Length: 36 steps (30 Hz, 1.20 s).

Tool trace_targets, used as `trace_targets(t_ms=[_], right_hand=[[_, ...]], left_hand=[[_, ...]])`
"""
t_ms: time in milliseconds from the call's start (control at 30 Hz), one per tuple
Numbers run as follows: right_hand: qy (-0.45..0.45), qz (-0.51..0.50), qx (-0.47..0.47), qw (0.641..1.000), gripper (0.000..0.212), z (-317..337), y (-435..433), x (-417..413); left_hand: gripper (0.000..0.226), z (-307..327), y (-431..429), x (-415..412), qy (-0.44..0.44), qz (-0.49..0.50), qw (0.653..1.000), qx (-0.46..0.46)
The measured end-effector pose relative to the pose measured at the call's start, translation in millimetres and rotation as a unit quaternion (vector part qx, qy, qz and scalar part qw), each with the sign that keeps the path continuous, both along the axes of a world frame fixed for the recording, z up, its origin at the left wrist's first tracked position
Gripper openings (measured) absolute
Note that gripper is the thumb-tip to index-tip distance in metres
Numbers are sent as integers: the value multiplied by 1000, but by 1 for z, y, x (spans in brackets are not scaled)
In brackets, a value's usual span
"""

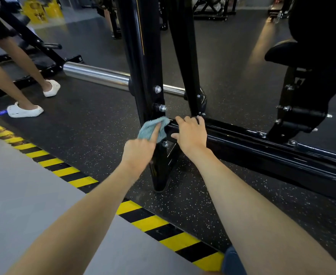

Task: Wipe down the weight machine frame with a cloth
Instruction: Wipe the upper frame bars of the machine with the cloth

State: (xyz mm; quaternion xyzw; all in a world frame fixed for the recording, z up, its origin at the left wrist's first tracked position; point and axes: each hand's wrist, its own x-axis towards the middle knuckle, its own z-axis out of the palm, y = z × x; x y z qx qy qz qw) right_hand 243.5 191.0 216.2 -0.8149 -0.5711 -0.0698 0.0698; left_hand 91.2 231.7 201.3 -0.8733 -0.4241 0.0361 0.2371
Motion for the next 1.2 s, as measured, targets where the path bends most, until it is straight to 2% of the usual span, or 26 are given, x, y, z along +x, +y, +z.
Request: trace_targets(t_ms=[167, 233, 300, 367, 433, 500, 567, 600, 667, 733, 800, 900, 1000, 1067, 1100, 1133, 1200], right_hand=[[10, 11, 8, 1000, 55, 0, 3, -1], [-13, 31, 38, 999, 59, -3, -5, 0], [-84, 49, 110, 989, 60, -10, -27, 3], [-130, 37, 222, 966, 49, -18, -56, 17], [-145, -3, 275, 950, 38, -14, -91, 50], [-166, -77, 308, 934, 36, 0, -133, 96], [-202, -152, 330, 910, 35, 16, -183, 147], [-221, -194, 330, 897, 34, 24, -212, 172], [-244, -277, 320, 873, 32, 31, -274, 211], [-253, -351, 291, 853, 31, 30, -334, 237], [-255, -418, 245, 837, 30, 23, -390, 253], [-214, -499, 197, 816, 30, 15, -456, 260], [-115, -569, 177, 795, 35, 10, -510, 269], [-76, -624, 264, 731, 45, 15, -541, 280], [-53, -637, 333, 694, 51, 24, -554, 290], [-10, -631, 390, 670, 62, 34, -567, 302], [92, -584, 443, 674, 71, 56, -586, 328]], left_hand=[[77, -42, -39, -35, 82, 5, 993, -81], [72, -41, -38, -29, 49, -1, 997, -66], [69, -29, -37, -15, 26, -39, 997, -69], [72, -23, -43, 4, 40, -160, 984, -61], [62, -18, -65, 33, -16, -337, 940, -44], [46, -8, -99, 78, -113, -487, 866, -10], [44, 18, -142, 134, -210, -562, 800, 9], [42, 29, -163, 166, -252, -567, 784, 5], [45, 44, -200, 225, -304, -531, 787, -74], [46, 54, -239, 274, -311, -489, 792, -192], [44, 51, -280, 316, -301, -472, 785, -266], [44, 42, -340, 359, -260, -496, 770, -306], [44, 35, -392, 394, -245, -490, 760, -349], [43, 31, -421, 416, -218, -493, 759, -366], [44, 28, -435, 427, -194, -509, 761, -352], [45, 25, -449, 439, -169, -530, 761, -335], [47, 22, -477, 464, -138, -567, 748, -316]])
